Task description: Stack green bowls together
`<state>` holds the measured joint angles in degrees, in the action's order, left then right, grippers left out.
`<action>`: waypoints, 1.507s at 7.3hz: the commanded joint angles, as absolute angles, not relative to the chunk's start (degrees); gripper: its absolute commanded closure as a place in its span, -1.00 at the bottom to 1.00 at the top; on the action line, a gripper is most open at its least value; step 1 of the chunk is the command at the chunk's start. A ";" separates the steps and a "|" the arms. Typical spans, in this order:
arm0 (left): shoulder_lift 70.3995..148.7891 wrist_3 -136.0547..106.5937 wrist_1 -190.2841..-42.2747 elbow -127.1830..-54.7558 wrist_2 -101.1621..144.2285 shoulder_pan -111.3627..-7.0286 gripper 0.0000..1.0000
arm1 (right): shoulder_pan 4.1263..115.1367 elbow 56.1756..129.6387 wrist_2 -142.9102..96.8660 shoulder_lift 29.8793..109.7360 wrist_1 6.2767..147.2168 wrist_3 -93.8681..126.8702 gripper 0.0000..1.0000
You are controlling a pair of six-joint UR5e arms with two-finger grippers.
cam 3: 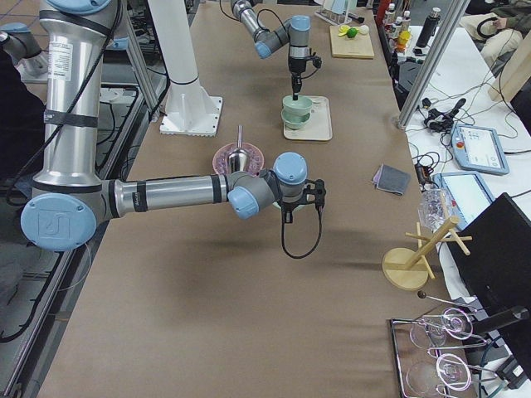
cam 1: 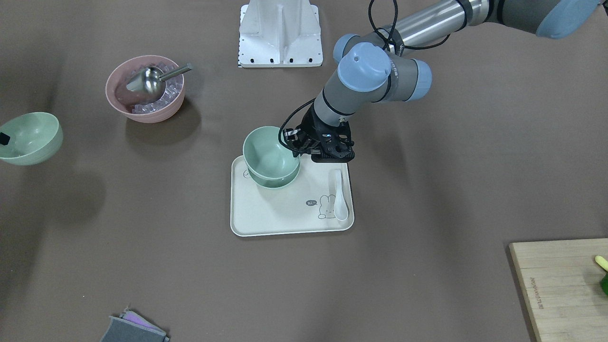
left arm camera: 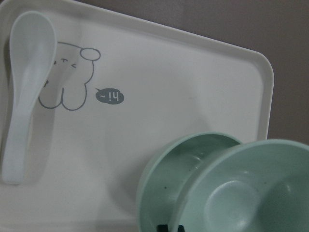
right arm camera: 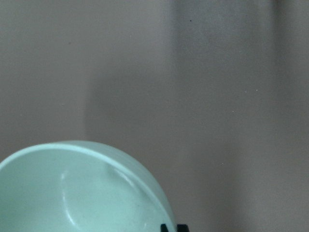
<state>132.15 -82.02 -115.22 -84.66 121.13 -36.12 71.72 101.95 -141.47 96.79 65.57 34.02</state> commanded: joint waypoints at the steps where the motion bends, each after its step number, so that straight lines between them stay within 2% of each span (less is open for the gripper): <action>1: 132.19 -81.91 -115.40 -83.68 121.11 -35.69 1.00 | 71.72 102.04 -141.50 96.68 65.57 34.10 1.00; 4: 132.10 -81.91 -116.81 -83.50 121.11 -35.51 1.00 | 71.72 102.22 -141.59 96.77 65.48 34.10 1.00; 5: 132.01 -81.65 -117.68 -82.71 121.03 -35.51 -0.94 | 71.72 102.30 -141.50 96.77 65.48 34.10 1.00; 8: 131.75 -81.48 -118.83 -83.14 120.85 -35.94 -0.95 | 71.89 102.66 -143.25 95.64 65.57 34.71 1.00; 11: 128.78 -81.30 -117.86 -87.34 128.09 -43.21 -0.95 | 72.33 102.48 -147.38 87.22 65.39 45.48 1.00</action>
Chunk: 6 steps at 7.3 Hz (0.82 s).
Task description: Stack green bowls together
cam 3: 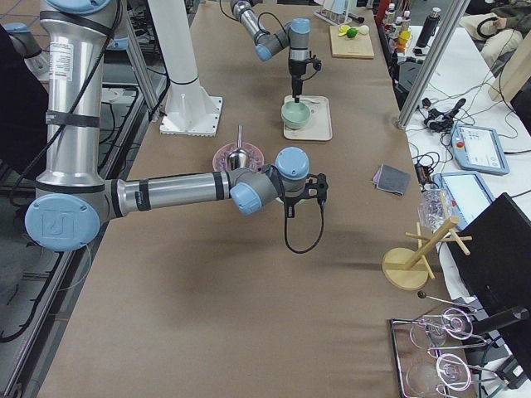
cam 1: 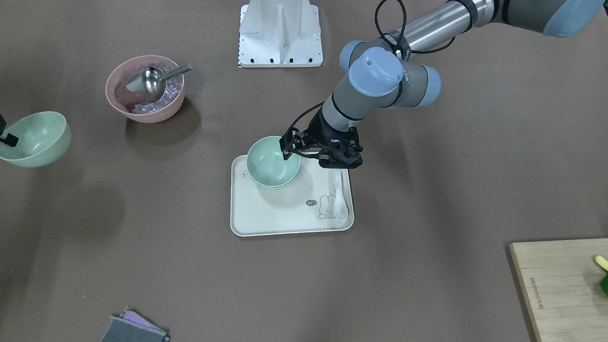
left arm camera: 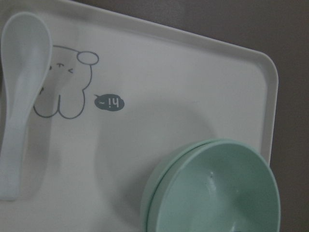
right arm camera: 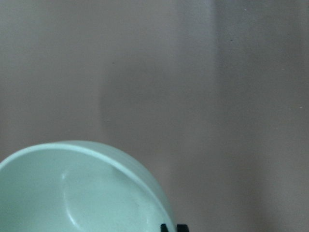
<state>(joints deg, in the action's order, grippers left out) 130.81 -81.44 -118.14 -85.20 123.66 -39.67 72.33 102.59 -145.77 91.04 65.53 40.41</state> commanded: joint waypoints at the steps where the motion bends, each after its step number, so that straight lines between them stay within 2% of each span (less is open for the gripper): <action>1: 126.06 -79.73 -117.86 -89.71 131.36 -46.55 -0.95 | 71.90 102.31 -149.05 83.71 65.39 49.62 1.00; 3: 121.57 -76.82 -117.86 -93.33 134.63 -49.99 -0.95 | 63.85 102.22 -148.45 75.19 65.04 61.90 1.00; 6: 121.20 -76.82 -117.86 -93.69 135.62 -51.06 -0.95 | 48.55 98.28 -136.79 63.13 64.96 73.63 1.00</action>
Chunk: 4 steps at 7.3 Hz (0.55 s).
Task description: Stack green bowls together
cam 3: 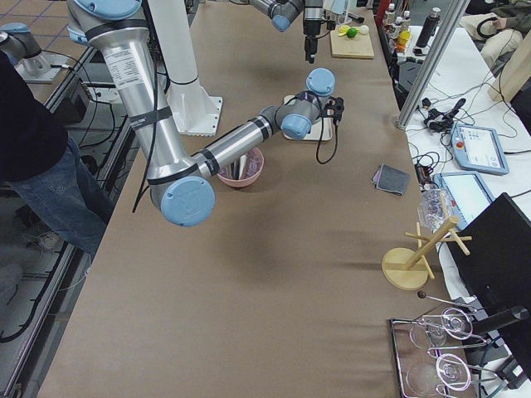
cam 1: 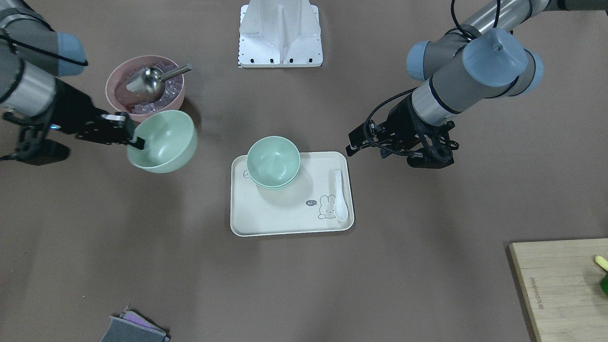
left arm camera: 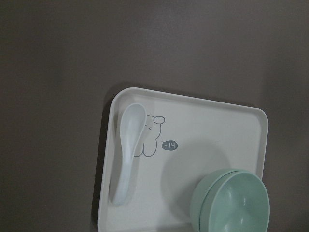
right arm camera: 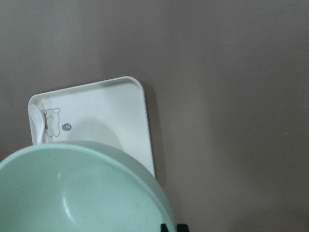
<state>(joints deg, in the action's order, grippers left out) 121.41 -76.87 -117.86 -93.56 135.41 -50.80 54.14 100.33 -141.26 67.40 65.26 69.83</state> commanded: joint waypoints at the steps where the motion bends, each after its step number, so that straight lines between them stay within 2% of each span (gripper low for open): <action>1: 121.20 -76.82 -117.86 -93.60 135.70 -51.15 -0.95 | 47.21 95.83 -136.24 61.19 64.78 73.74 1.00; 4: 119.97 -76.73 -118.04 -93.60 135.70 -50.98 -0.95 | 44.57 88.09 -135.10 55.56 61.47 73.83 1.00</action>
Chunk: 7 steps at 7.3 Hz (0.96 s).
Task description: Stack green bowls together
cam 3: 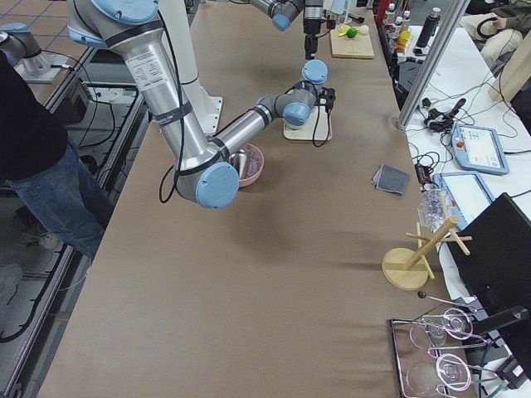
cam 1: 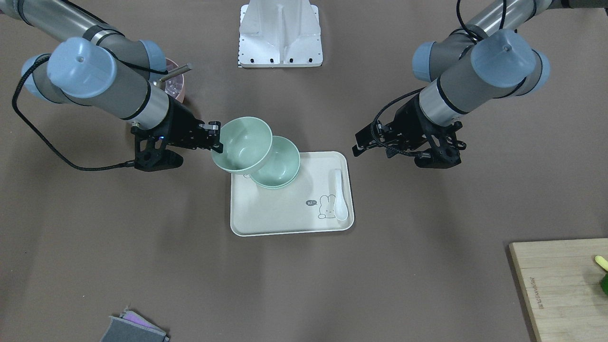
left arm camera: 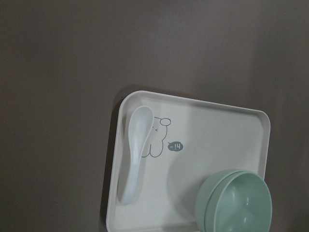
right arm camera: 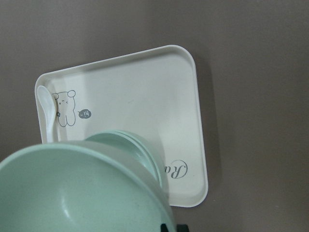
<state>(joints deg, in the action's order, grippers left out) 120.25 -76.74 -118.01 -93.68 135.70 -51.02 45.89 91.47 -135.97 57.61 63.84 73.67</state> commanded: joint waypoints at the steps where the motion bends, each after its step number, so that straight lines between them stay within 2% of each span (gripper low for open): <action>1: 119.97 -76.73 -118.12 -93.60 135.70 -50.98 -0.95 | 43.34 86.76 -135.09 55.55 60.83 73.92 1.00; 6: 119.62 -76.03 -118.21 -93.25 135.62 -50.98 -0.95 | 39.55 86.22 -132.37 55.55 60.73 74.97 1.00; 7: 119.62 -76.03 -118.21 -93.34 135.62 -50.98 -0.95 | 39.46 86.13 -130.97 55.46 60.65 74.97 0.14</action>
<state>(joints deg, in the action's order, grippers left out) 119.68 -76.08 -118.21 -93.28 135.65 -50.98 39.62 86.16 -132.17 55.52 60.71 74.91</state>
